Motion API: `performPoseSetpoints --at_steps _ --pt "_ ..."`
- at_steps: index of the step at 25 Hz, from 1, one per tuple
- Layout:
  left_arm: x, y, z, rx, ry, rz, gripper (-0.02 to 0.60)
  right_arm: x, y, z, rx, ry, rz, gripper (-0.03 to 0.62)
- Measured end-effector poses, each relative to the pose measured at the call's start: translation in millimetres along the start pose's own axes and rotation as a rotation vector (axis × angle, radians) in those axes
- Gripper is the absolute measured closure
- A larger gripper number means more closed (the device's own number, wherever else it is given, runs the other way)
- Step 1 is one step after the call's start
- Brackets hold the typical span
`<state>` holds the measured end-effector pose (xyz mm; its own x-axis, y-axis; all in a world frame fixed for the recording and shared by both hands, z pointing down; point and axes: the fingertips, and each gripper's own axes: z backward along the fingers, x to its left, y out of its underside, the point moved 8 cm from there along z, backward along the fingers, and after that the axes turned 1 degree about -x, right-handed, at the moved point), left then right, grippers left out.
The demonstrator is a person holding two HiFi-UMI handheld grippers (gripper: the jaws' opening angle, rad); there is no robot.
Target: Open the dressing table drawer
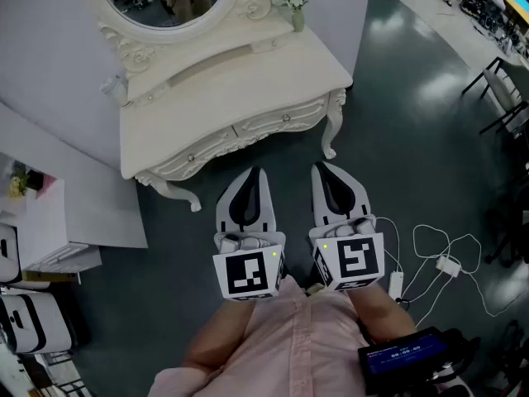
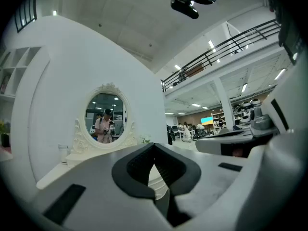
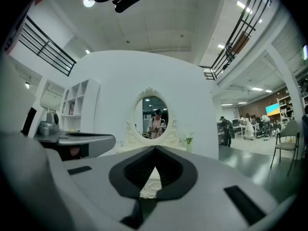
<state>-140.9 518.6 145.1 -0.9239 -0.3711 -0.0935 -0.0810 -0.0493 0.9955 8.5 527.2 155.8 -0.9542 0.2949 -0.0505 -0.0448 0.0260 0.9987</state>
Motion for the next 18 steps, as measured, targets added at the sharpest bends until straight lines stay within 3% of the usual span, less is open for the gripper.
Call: performPoseSetpoints --at_steps 18 --pt "-51.3 0.4 -22.2 0.015 -0.023 -0.002 0.560 -57.1 6.4 8.1 0.003 -0.031 -0.051 0.574"
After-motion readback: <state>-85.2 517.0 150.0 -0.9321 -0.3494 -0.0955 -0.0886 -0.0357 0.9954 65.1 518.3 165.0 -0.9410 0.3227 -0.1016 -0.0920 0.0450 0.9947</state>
